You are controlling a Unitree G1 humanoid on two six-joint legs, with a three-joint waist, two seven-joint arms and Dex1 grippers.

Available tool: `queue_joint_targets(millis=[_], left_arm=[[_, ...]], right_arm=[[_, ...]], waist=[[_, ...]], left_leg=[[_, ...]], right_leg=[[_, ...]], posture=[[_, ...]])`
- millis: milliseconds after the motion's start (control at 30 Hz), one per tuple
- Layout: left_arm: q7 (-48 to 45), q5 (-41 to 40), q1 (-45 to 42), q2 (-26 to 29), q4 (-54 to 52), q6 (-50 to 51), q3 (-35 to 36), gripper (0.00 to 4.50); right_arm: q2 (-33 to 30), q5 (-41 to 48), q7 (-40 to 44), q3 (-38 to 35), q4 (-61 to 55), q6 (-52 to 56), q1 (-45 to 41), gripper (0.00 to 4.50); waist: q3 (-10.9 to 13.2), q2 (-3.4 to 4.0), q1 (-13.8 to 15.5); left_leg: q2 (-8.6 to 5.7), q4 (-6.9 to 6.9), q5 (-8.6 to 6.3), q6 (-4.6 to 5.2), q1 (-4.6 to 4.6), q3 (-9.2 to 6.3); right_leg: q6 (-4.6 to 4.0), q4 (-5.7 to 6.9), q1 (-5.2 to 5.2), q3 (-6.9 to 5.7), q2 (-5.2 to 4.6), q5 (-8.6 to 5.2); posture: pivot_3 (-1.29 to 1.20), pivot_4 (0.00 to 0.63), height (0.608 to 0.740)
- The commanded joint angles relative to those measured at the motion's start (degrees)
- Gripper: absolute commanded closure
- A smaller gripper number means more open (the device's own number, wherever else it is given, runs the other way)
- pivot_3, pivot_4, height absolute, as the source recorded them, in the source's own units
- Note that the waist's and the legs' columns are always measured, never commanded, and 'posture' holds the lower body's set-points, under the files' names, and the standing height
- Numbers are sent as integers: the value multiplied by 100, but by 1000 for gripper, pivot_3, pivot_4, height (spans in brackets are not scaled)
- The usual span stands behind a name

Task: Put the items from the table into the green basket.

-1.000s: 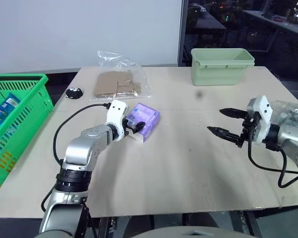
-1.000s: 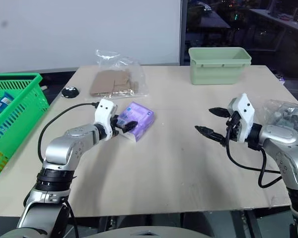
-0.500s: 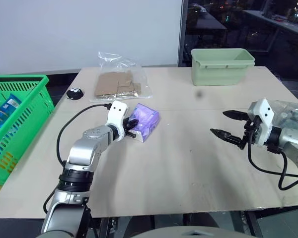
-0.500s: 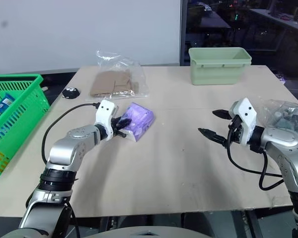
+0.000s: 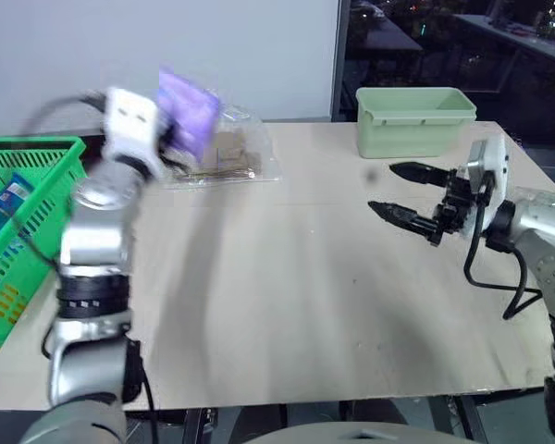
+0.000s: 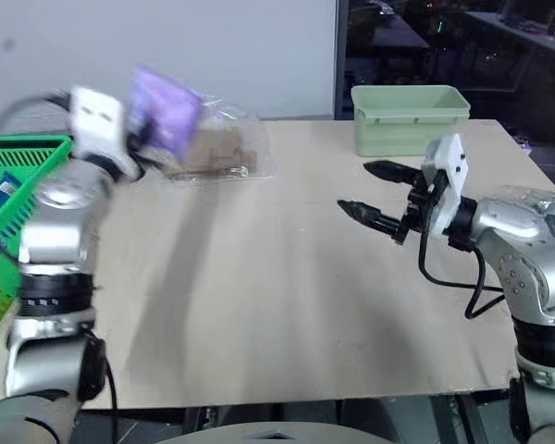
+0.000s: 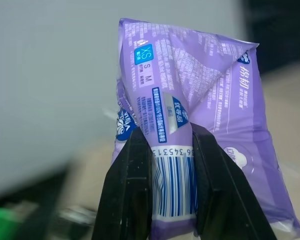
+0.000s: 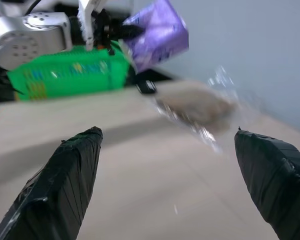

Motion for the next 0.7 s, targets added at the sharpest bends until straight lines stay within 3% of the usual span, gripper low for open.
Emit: queue_joint_targets(millis=[33,167,333,500,533,567,700], left_arm=[[-35,290,-49,748,234,-359,531,4091],[-49,868,750,1841,930,-786,939,4091],[118,1139,1509,2281,1755,-1349,1339,4091],[119,1058,1669,2442,2679,-1875,1432,4091],[71,1030,1654,2444,2780,-1930,1394,3111],[57,1009,1597,2429,2892,-1979,1335,2951],[155,1114,1376,2391,3340,-2231,1057,1075]], right_arm=[[76,431,-112,-154,-124,163,-399,0],[166,456,-30,35,-41,149,-608,0],[251,377,79,172,86,75,-719,0],[258,571,211,149,180,194,-808,0],[245,548,211,152,193,187,-811,0],[236,538,212,151,214,184,-818,0],[225,527,157,136,208,198,-795,0]], waist=[[1,-1,30],[2,2,155],[0,-2,334],[-5,-12,484],[-6,-14,499],[-7,-16,517],[-8,-17,551]], left_leg=[[1,-7,0,0,-2,-3],[-2,-26,0,0,0,-9],[0,-23,1,-2,1,-16],[4,-19,3,-4,0,-2],[4,-19,3,-4,-1,-3],[4,-19,3,-4,-4,-5],[3,-19,3,-5,-6,-9]], right_leg=[[0,-5,-1,-2,1,0],[-3,-8,-1,-24,-14,-2],[-7,-4,1,-45,-22,-4],[-14,-5,2,-64,-43,-8],[-14,-6,2,-65,-45,-9],[-15,-6,2,-69,-46,-9],[-16,-6,2,-74,-49,-9]], posture=[[35,0,740],[66,0,740],[87,0,740],[97,0,740],[97,0,740],[95,0,740],[93,0,740]])
